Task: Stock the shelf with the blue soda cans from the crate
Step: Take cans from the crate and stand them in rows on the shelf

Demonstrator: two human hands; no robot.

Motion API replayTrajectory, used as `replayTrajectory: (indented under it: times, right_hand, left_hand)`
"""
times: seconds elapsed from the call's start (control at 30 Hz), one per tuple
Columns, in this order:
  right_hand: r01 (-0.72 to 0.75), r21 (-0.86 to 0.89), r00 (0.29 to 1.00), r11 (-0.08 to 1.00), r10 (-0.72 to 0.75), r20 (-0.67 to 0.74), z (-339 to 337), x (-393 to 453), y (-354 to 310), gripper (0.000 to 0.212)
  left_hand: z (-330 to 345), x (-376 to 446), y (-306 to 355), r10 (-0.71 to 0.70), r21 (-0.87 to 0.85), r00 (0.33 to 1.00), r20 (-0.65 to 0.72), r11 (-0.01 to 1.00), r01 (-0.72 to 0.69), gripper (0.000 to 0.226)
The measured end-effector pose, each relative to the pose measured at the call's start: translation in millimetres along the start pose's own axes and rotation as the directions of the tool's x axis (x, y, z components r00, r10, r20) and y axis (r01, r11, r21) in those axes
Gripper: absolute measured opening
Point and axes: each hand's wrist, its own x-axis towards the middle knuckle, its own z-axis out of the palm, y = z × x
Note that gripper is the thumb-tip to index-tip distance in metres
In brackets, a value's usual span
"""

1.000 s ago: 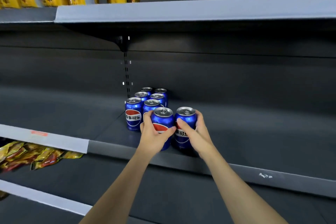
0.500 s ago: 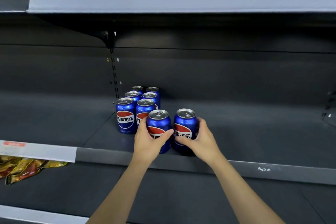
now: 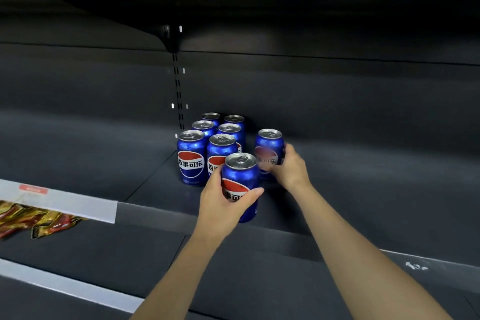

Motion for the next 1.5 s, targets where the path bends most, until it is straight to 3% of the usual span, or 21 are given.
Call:
replayTrajectory:
  times: [0.77,0.93,1.03,1.13,1.2,1.27,1.33,1.43,1.5]
  right_hand:
    - [-0.046,-0.161,0.999,0.986,0.043,-0.023,31.7,67.5,-2.5,0.058]
    - [-0.062,-0.208,0.998,0.976,0.059,-0.021,32.5,60.9,-6.9,0.074]
    - [-0.021,-0.093,0.997,0.995,0.014,-0.074,23.6,35.9,-20.0,0.064]
    - [0.041,0.171,0.996,0.984,-0.027,-0.086,5.4,-12.7,-33.5,0.034]
    - [0.054,0.316,0.997,0.947,-0.033,-0.073,-3.9,-49.1,-40.8,0.028]
    - [0.056,0.381,0.998,0.923,-0.055,-0.012,-7.1,-79.0,-45.5,0.036]
    - [0.049,0.370,0.995,0.928,-0.075,0.058,-3.3,-98.7,-48.2,0.061]
    - [0.051,0.216,0.992,0.975,-0.074,0.103,10.2,-111.6,-47.9,0.101]
    - [0.034,0.124,0.993,0.992,-0.048,0.105,17.3,-116.0,-47.5,0.101]
  left_hand:
    - [-0.3,-1.9,-5.9,-0.033,0.004,0.999,0.017,0.999,0.033,0.063]
    - [-1.0,-2.5,-4.5,-0.035,0.015,0.999,0.018,0.999,0.035,0.064]
    - [-2.7,-1.1,-5.8,-0.037,0.030,0.999,0.027,0.999,0.036,0.065]
    - [-4.3,-0.5,-7.3,-0.015,0.060,0.999,0.029,0.998,0.013,0.073]
    - [-5.6,-0.9,-8.5,0.005,0.112,0.999,0.049,0.994,-0.010,0.081]
    - [-10.2,0.5,-10.6,0.006,0.171,0.996,0.092,0.985,-0.022,0.091]
    - [-17.5,3.4,-16.4,0.012,0.251,0.985,0.171,0.966,-0.056,0.105]
    - [-32.5,-2.3,-22.6,0.037,0.569,0.963,0.267,0.801,-0.188,0.126]
    - [-42.7,-10.2,-22.7,0.064,0.609,0.964,0.258,0.764,-0.214,0.127]
